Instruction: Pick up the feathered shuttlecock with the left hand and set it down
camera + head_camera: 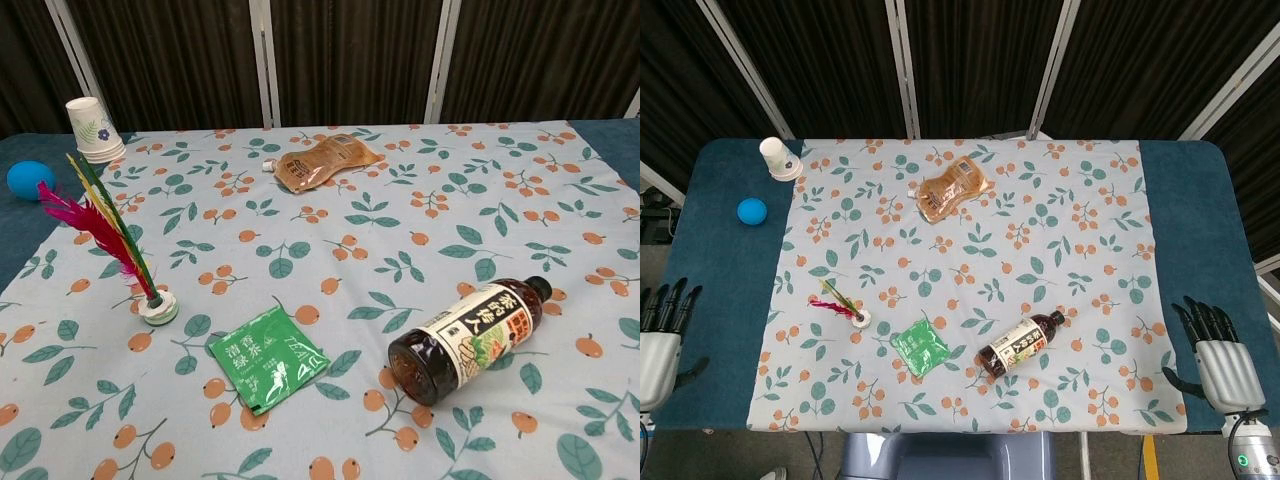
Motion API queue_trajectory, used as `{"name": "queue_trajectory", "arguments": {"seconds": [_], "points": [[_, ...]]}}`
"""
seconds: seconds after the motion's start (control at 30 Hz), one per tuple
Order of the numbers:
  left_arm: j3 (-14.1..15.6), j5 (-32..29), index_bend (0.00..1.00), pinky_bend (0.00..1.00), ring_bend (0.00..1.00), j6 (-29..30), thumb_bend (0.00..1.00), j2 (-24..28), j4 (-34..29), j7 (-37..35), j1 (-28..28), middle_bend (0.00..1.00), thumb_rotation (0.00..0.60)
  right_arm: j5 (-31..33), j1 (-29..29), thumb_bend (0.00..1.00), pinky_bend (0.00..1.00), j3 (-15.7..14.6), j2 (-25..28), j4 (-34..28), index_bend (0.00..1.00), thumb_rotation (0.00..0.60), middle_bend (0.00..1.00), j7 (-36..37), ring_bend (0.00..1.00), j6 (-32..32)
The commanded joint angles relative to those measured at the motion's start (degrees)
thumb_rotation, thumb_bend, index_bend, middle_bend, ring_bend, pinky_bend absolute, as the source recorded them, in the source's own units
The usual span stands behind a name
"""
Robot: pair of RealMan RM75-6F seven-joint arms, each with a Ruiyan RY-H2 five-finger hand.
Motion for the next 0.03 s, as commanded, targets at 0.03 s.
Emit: {"name": "queue_trajectory", "arguments": {"seconds": [0.03], "points": [[-0.16,-0.78,0.01,0.0,0.0,-0.01,0.17,0.19,0.62,-0.56,0.98,0.0,0.6,0.02,0.02,0.13,0.0,-0.02,0.06,-0.09,0.08,0.6,0.0,0.07,0.0,-0.03]]}}
